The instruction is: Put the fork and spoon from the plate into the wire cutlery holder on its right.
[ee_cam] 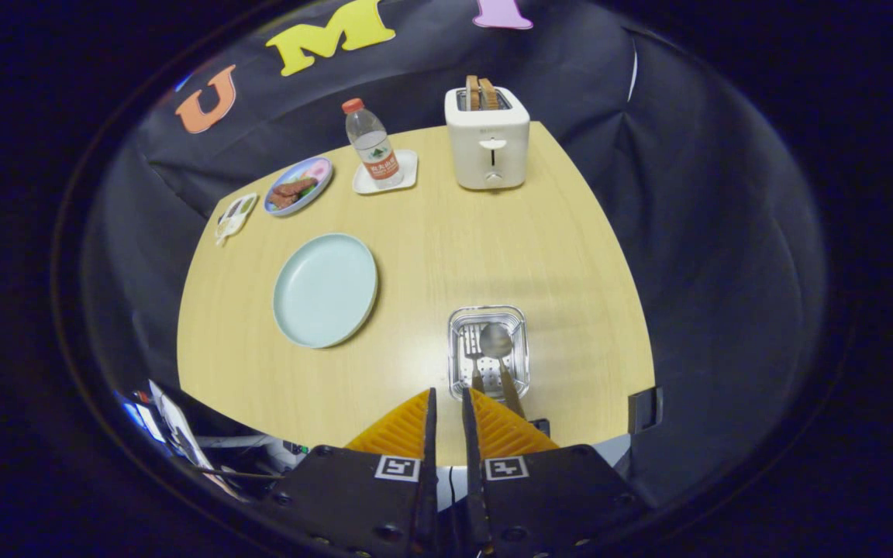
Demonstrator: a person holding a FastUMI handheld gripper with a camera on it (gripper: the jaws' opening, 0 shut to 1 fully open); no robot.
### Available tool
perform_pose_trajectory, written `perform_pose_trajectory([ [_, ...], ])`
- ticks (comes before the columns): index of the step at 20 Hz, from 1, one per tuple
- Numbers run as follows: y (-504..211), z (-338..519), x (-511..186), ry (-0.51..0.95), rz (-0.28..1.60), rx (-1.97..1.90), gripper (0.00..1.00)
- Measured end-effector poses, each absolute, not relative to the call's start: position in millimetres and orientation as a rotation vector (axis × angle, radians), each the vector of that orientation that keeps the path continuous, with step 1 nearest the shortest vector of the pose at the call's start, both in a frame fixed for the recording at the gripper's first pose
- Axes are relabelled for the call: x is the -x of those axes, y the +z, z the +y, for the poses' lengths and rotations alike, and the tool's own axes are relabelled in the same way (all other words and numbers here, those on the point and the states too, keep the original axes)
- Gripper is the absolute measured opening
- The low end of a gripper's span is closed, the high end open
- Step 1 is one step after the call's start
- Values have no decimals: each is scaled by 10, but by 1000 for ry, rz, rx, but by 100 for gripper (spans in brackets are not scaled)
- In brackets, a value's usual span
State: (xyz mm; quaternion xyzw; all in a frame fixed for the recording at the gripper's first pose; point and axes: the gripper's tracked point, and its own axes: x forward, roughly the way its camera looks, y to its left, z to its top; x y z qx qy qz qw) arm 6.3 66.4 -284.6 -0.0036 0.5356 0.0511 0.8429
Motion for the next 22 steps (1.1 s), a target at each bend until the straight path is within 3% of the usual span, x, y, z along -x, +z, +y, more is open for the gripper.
perform_pose_trajectory([
  [4, -2685, 876, -94, 148, 1029, 41, 26],
  [5, -2631, 952, -90, 163, 995, 55, 39],
  [7, -2508, 1054, -140, 167, 926, 80, 50],
  [13, -1923, 1411, -220, 190, 716, 66, 54],
  [17, -1464, 1553, -239, 179, 553, 41, 80],
  [22, -954, 1740, -160, 197, 344, 70, 85],
])
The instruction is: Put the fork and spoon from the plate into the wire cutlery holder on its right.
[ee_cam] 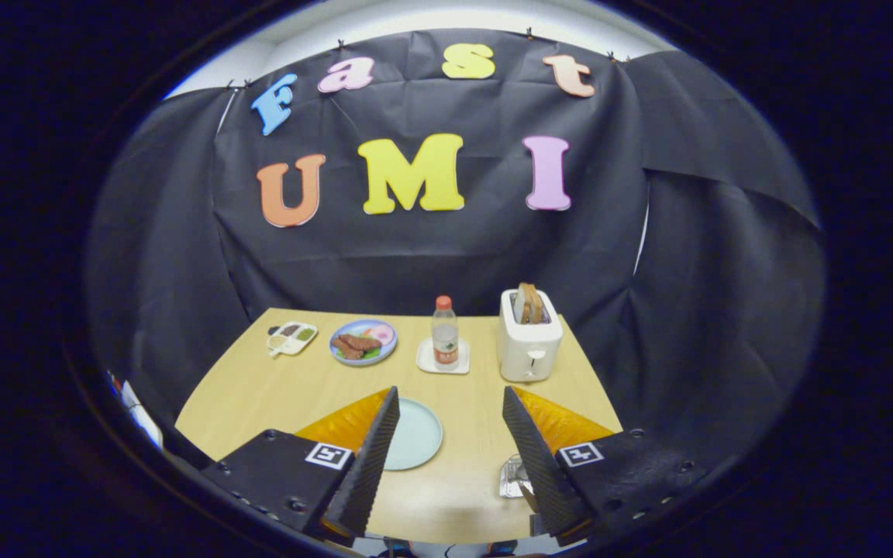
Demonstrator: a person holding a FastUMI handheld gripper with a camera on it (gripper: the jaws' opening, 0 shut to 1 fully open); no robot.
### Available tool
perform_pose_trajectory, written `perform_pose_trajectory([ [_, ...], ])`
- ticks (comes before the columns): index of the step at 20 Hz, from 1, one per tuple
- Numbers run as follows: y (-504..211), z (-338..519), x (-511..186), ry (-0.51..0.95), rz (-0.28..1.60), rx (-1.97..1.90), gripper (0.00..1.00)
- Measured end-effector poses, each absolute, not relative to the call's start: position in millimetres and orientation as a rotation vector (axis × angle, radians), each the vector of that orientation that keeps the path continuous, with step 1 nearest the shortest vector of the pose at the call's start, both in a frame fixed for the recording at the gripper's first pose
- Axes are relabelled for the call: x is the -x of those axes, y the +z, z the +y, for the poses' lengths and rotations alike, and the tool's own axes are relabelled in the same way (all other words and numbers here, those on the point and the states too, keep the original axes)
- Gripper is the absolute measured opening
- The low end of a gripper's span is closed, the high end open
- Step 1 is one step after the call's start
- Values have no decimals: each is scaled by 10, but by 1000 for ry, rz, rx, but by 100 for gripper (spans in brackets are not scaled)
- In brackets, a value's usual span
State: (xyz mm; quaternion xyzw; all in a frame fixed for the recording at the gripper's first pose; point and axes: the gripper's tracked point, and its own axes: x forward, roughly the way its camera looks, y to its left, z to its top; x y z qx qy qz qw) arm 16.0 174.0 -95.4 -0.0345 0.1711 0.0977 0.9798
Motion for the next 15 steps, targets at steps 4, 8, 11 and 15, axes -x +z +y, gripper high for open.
perform_pose_trajectory([
  [4, -574, 1748, -52, 176, 202, 79, 95],
  [8, -354, 1733, 56, 180, 120, 29, 96],
  [11, -217, 1656, 102, 172, 52, 11, 96],
  [15, -249, 1624, 139, 165, 41, 44, 96],
])
